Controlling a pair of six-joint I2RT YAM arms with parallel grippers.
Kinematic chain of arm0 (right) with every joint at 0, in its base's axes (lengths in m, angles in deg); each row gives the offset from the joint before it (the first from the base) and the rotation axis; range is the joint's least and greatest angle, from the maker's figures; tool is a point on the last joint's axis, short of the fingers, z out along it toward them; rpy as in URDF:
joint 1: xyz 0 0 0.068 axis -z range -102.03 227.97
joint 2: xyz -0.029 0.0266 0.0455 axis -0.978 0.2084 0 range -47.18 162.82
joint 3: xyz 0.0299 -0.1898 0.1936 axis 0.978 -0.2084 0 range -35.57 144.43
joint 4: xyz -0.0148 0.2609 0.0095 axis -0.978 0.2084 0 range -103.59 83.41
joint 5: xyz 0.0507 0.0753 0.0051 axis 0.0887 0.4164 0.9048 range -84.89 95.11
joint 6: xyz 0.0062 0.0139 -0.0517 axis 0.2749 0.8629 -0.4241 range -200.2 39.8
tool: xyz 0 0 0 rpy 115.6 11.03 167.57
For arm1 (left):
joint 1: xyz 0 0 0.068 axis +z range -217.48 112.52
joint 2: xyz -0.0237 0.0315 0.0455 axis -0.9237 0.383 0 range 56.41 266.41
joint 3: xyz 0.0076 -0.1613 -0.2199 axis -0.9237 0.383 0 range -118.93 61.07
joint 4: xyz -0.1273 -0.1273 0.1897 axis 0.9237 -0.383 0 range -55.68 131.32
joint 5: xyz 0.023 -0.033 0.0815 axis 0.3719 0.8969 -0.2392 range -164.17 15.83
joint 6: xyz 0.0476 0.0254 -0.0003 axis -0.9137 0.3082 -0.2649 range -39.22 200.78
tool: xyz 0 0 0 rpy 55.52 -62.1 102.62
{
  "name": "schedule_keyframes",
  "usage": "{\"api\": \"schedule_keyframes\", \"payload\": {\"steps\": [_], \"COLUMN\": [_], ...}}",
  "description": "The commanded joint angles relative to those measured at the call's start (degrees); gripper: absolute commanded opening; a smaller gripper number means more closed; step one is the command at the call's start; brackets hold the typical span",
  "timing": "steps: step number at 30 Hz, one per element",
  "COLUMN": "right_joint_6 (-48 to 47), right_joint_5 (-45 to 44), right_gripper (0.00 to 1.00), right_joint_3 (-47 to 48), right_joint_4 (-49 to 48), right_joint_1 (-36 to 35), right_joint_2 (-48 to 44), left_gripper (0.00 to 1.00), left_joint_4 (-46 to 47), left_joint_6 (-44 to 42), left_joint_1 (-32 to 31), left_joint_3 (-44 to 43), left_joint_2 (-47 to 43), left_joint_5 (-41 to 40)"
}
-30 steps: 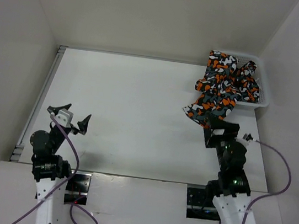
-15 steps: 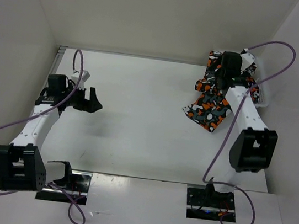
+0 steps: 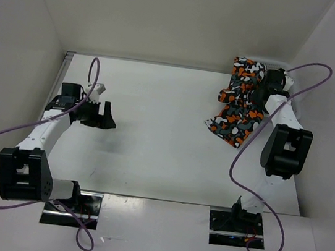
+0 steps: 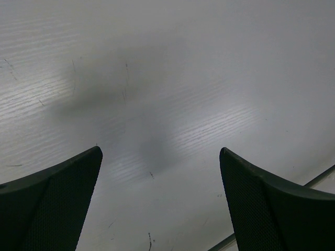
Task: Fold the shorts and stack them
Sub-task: Grab the shorts from the pile
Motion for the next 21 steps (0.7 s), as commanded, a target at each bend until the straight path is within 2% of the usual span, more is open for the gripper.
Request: {"api": "schedule_keyframes", "payload": {"steps": [1,5,8,9,12,13,17,21], "right_joint_6": [-1.72,-1.19,-0.58,-0.57,-0.04,0.48,-0.65,-4.25], "right_joint_5": [4.93,6.96,8.63,9.33,9.86,9.25,9.24,5.05], "right_gripper": [0.79,0.74,0.5,0.33,0.1,0.0,0.0,0.0], "right_joint_3": [-1.39,-1.92,-1.3,-1.3,-1.3,-0.69,0.45,3.09], "right_joint_4": [-1.93,-2.99,-3.6,-3.61,-4.31,-5.01,-8.44,-13.18], "right_joint_1": [-1.46,-0.94,-0.41,-0.41,0.21,0.21,0.21,-5.92], "right_joint_2": [1.05,1.57,1.57,1.57,0.96,0.0,-4.92,-12.56], "left_gripper": [0.99,0.99,0.99,0.99,0.99,0.99,0.99,0.99], "left_joint_4": [-0.44,0.09,0.09,0.09,0.09,0.09,0.09,2.81], "left_joint_6": [-0.23,-0.23,-0.23,-0.23,-0.23,-0.23,-0.23,-0.23], "left_joint_1": [-0.98,-0.99,-0.99,-0.99,-0.99,-0.99,-0.99,-0.99], "left_joint_3": [-2.36,-2.36,-1.76,-1.75,-1.75,-1.75,-1.75,-3.59], "left_joint_2": [0.88,0.89,0.89,0.89,0.89,0.36,0.36,-0.17], "left_joint_5": [-0.4,-0.4,-0.4,-0.4,-0.4,-0.4,-0.4,-2.85]}}
